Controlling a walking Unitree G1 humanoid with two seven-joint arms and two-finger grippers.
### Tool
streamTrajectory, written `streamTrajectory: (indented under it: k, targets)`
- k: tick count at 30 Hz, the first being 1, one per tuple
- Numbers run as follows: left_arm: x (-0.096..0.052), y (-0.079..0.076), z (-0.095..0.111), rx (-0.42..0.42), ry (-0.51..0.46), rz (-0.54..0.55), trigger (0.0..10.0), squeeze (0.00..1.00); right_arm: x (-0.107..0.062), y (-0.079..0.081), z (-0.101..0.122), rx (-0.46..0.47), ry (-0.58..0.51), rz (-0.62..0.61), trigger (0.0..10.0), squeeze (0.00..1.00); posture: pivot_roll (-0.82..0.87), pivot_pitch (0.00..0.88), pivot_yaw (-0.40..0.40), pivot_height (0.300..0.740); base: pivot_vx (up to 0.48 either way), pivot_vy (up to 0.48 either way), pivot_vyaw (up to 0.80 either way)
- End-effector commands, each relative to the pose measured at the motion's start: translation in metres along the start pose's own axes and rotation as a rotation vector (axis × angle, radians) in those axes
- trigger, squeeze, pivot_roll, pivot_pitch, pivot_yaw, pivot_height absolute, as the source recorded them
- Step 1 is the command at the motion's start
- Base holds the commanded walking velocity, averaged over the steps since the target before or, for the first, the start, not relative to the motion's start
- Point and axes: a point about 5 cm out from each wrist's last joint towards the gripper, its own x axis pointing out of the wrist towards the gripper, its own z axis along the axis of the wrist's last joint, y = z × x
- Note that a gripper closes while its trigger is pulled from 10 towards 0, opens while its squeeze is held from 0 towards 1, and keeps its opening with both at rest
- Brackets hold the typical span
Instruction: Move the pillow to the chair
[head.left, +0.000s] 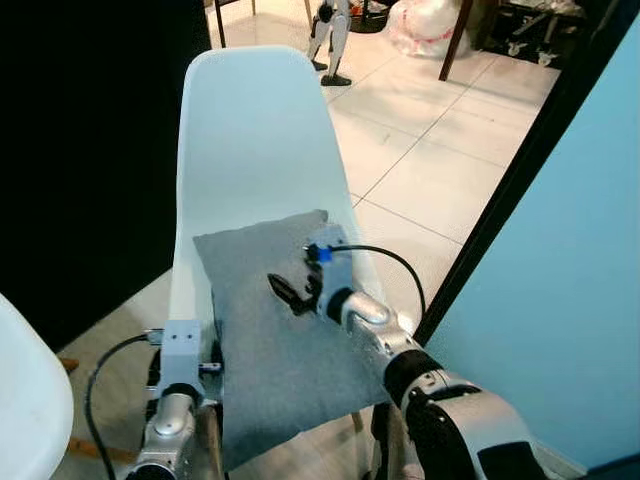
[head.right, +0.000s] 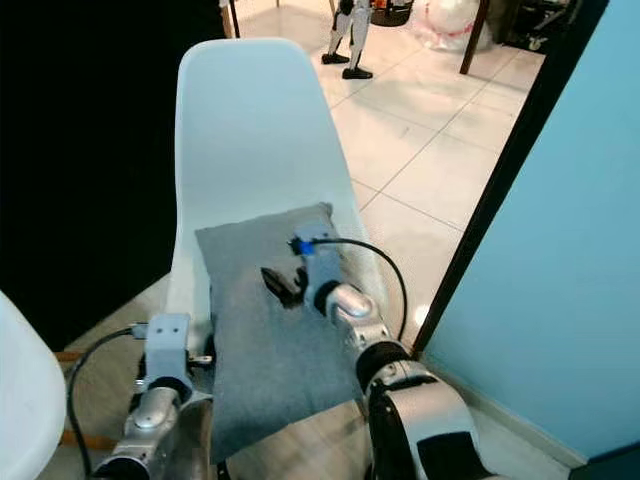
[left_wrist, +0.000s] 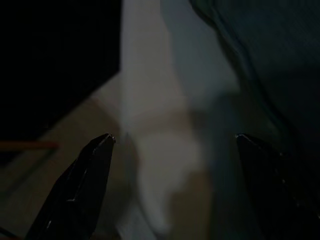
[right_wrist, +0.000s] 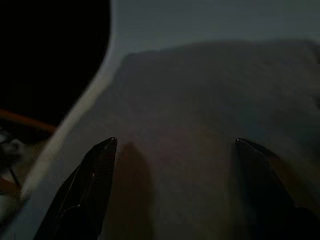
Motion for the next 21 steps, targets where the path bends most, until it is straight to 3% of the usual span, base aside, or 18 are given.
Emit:
streamTrajectory:
  k: [1,5,7,12,16,21]
  targets:
    - [-0.001,0.006,-0.006,0.026,0.028,0.022,10.0,0.00,-0.007,0.000,-0.021,0.032,0.069,-0.002,10.0,0.00,0.05,0.062,-0.065,0.580,0.000,0.000,0.00]
    - [-0.004,0.006,-0.012,0.031,0.049,0.012,10.0,0.00,-0.023,-0.006,-0.052,0.068,0.166,-0.041,10.0,0.00,0.05,0.051,-0.072,0.599,0.000,0.000,0.00]
    - [-0.005,0.005,-0.013,0.029,0.055,0.010,10.0,0.00,-0.026,-0.007,-0.056,0.061,0.182,-0.045,10.0,0.00,0.05,0.051,-0.072,0.604,0.000,0.000,0.00]
    - [-0.024,-0.001,-0.044,-0.004,0.183,-0.003,10.0,0.00,-0.049,-0.016,-0.089,0.144,0.278,-0.116,10.0,0.00,0.05,0.049,-0.077,0.632,0.000,0.000,0.00]
    - [-0.036,0.002,-0.061,0.009,0.251,0.013,10.0,0.00,-0.056,-0.018,-0.098,0.142,0.311,-0.124,10.0,0.00,0.05,0.048,-0.081,0.651,0.000,0.000,0.00]
    - [-0.040,0.008,-0.067,0.014,0.280,0.039,10.0,0.00,-0.059,-0.019,-0.101,0.148,0.324,-0.125,10.0,0.00,0.06,0.045,-0.088,0.675,0.000,0.000,0.00]
